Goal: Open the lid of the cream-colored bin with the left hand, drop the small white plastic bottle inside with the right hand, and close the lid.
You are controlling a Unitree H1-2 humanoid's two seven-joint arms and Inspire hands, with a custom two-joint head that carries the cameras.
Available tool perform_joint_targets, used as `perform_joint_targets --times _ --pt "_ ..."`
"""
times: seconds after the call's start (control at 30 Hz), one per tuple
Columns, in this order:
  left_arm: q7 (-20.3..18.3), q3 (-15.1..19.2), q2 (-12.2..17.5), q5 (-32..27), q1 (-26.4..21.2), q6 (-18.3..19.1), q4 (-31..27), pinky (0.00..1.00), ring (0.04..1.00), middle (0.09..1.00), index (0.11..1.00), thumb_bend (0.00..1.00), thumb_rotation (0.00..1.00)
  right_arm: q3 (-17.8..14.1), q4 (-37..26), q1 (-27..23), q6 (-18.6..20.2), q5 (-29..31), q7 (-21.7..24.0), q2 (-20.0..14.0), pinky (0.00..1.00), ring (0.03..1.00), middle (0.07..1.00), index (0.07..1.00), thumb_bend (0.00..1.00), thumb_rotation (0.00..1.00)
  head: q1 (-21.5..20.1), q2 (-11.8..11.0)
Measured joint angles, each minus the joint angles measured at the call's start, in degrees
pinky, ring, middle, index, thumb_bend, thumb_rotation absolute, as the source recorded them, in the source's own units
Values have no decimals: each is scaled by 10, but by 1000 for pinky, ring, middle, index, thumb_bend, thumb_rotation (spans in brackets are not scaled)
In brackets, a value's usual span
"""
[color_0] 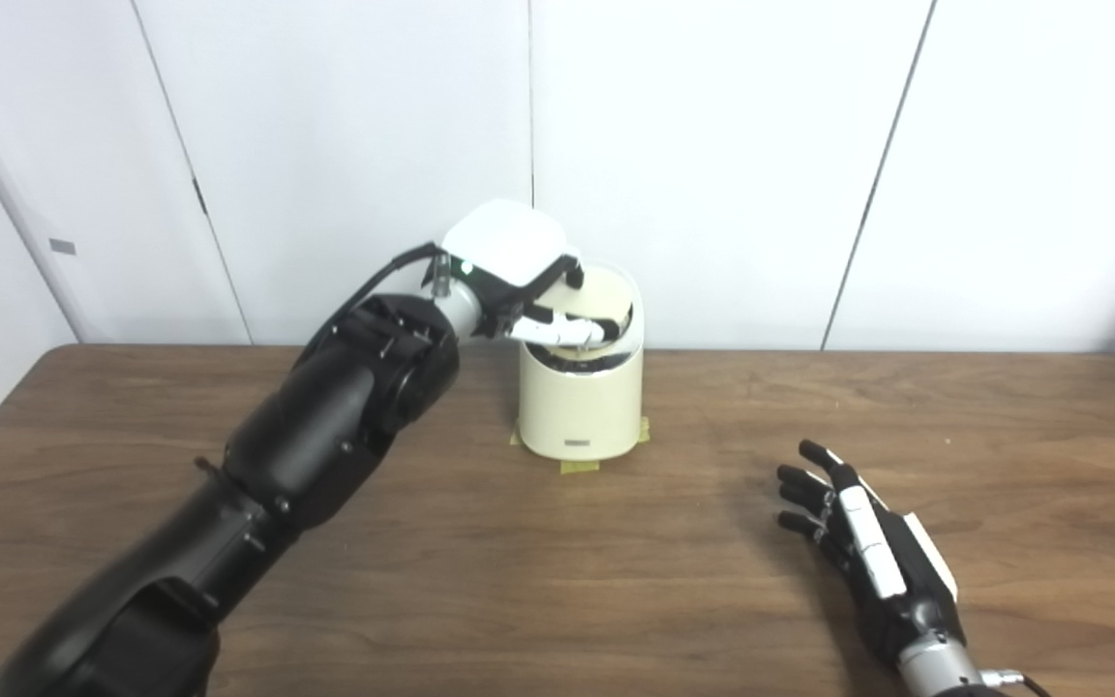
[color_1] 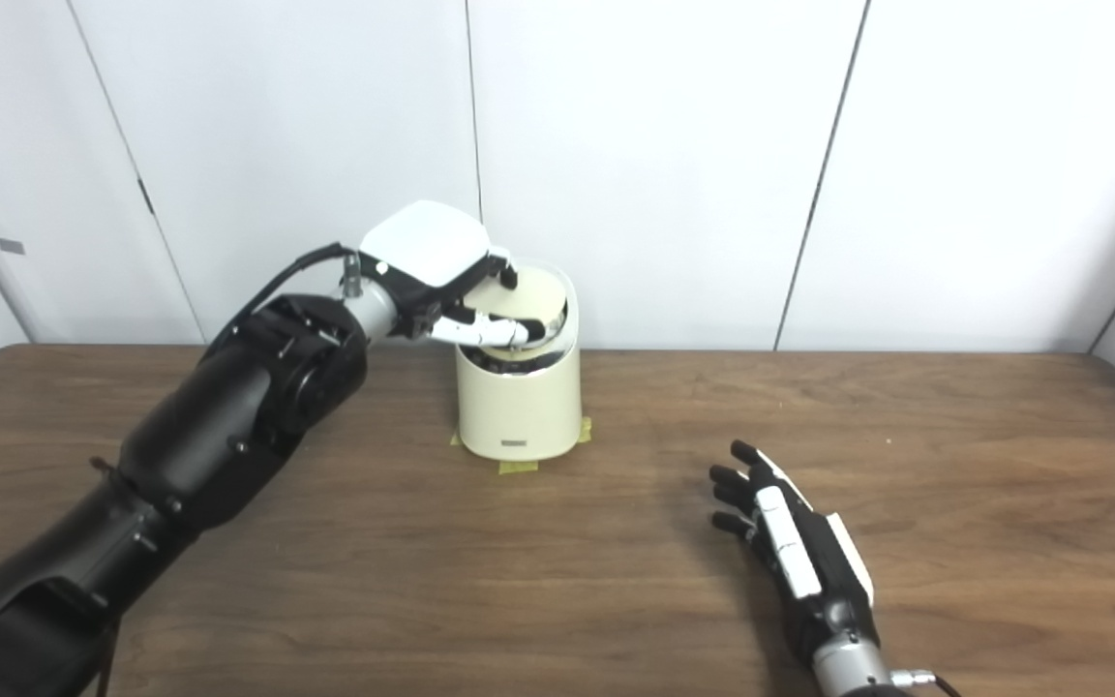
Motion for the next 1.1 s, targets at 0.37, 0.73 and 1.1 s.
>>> perform_joint_targets --times 0.37,0.73,1.1 --pt "-47 9 0 23 17 2 -39 872 818 808 793 590 1000 2 -9 0 13 -13 -1 -2 752 828 808 860 573 843 -5 9" --pt "-46 20 -4 30 42 -4 -59 853 816 805 793 585 994 10 -12 0 13 -28 -1 -9 759 824 800 863 574 839 -9 17" --pt "-65 28 -14 35 61 0 -85 875 840 827 792 589 1000 12 -14 0 14 -36 0 -10 750 810 782 858 563 843 -11 21"
